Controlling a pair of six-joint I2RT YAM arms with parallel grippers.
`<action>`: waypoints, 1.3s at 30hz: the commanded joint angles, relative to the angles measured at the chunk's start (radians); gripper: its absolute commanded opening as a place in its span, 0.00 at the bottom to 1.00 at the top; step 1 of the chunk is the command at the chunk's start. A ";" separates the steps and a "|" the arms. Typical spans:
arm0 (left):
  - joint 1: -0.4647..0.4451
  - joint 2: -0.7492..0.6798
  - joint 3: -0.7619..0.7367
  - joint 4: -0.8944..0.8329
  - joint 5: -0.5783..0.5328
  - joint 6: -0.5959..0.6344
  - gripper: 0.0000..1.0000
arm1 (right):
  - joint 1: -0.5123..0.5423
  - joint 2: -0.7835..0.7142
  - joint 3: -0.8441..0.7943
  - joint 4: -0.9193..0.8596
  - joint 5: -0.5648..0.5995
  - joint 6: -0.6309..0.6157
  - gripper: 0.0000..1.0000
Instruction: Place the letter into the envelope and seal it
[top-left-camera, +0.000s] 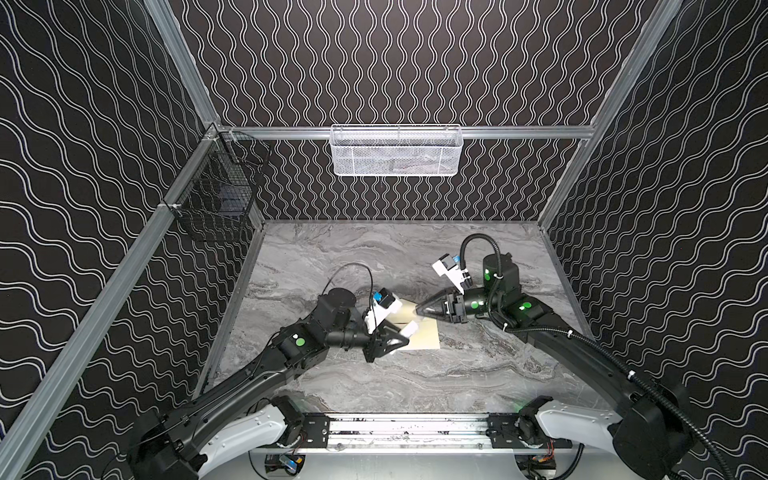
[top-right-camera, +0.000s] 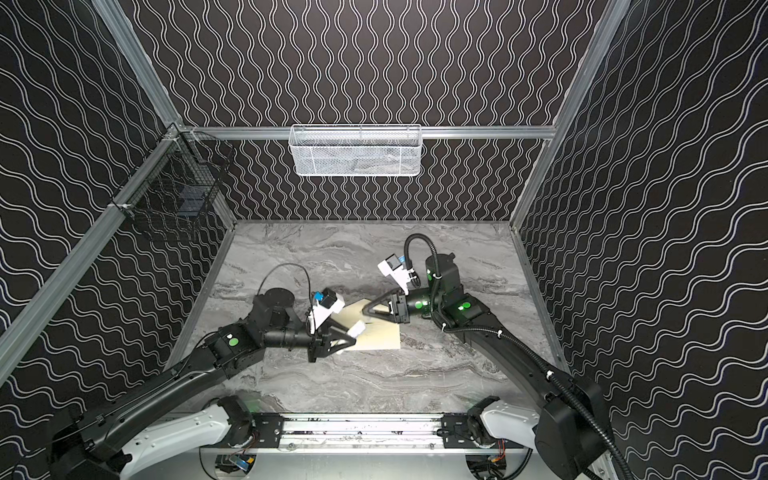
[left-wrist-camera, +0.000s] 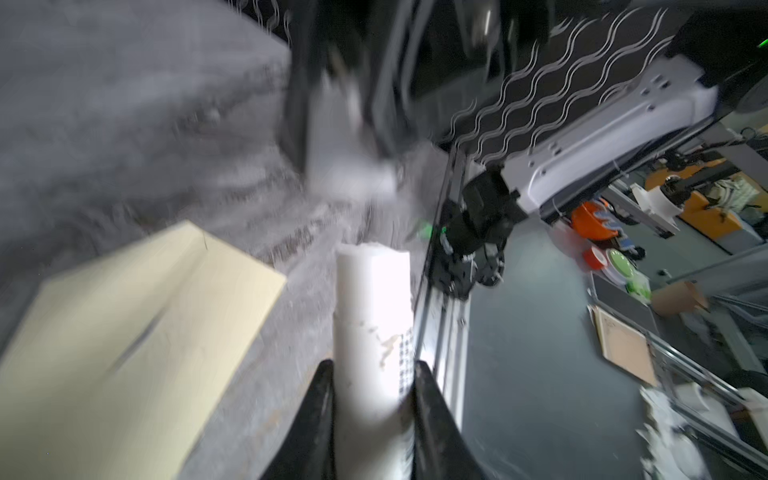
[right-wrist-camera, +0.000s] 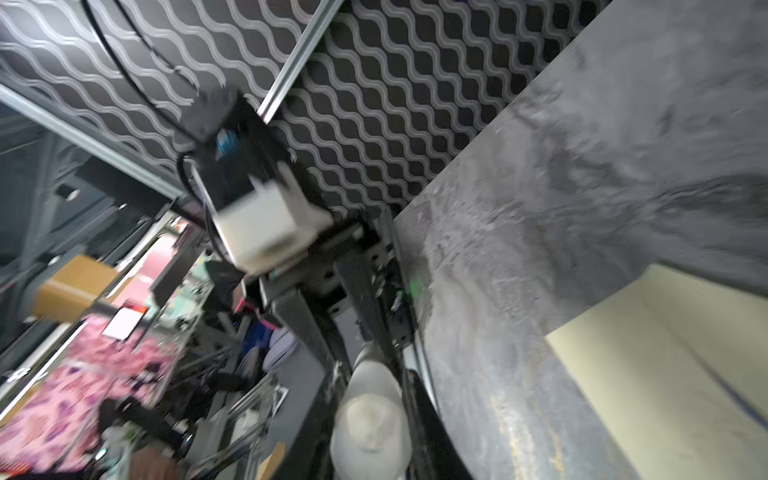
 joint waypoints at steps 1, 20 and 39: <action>-0.001 -0.004 -0.003 -0.095 0.020 0.013 0.00 | -0.006 -0.004 0.020 0.020 0.014 -0.017 0.00; 0.000 0.048 0.047 -0.028 -0.288 -0.209 0.00 | -0.063 -0.037 -0.167 -0.436 1.093 0.031 0.00; 0.001 0.096 0.042 -0.026 -0.341 -0.179 0.00 | -0.063 0.218 -0.244 -0.300 1.204 0.053 0.03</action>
